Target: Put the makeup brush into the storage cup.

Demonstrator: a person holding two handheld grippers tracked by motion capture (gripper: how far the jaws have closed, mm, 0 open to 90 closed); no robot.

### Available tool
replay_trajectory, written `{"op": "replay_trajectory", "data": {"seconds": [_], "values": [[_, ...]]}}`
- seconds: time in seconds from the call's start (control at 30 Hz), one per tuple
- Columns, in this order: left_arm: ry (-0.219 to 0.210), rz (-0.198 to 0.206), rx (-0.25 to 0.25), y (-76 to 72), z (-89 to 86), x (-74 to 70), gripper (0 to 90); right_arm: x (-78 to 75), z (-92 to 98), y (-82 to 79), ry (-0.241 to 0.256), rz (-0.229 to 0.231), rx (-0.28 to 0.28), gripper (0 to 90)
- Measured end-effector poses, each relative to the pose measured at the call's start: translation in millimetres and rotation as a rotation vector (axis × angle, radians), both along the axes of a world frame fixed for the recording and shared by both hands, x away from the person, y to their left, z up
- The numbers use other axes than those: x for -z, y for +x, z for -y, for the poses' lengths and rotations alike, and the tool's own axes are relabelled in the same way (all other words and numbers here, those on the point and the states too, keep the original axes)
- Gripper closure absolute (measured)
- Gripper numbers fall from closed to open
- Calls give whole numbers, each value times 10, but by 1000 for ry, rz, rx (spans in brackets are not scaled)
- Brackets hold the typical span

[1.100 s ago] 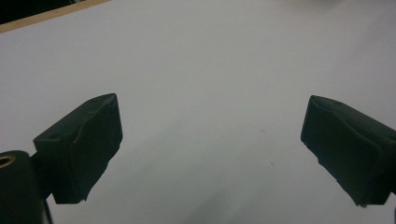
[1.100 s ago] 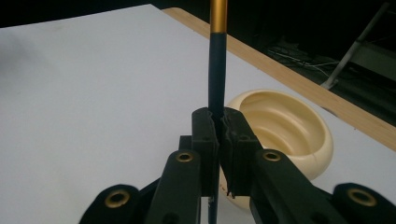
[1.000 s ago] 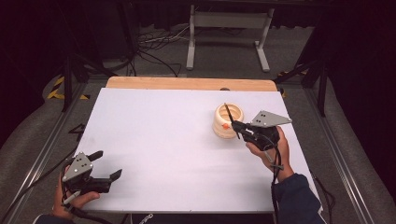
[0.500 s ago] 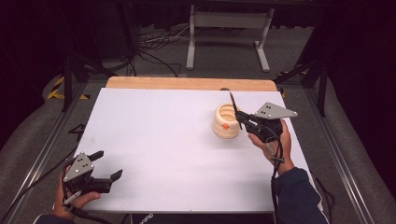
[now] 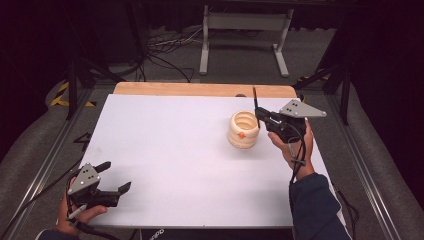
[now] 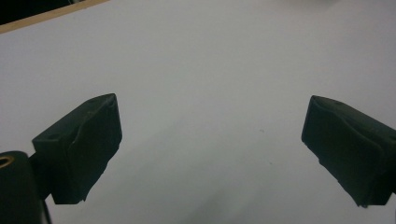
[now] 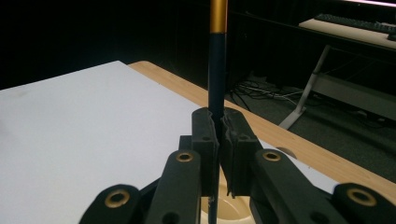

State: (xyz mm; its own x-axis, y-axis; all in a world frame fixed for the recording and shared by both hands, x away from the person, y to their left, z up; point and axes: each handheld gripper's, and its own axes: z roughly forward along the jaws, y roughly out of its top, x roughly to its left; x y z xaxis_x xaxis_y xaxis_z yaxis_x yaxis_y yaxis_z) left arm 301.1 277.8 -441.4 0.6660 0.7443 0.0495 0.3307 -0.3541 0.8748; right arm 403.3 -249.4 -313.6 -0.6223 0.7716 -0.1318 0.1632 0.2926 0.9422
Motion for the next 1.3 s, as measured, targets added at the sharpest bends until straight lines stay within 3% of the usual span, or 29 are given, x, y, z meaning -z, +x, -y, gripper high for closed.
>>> {"op": "replay_trajectory", "data": {"seconds": [0.17,0.7,1.3], "values": [[-4,0,1,-2,0,0,58,-22,-29,33,8,20,11,849],[-6,-3,1,1,-2,4,58,-2,-19,166,68,25,31,849],[-5,-2,9,-7,1,4,58,150,-73,314,95,17,38,849]]}}
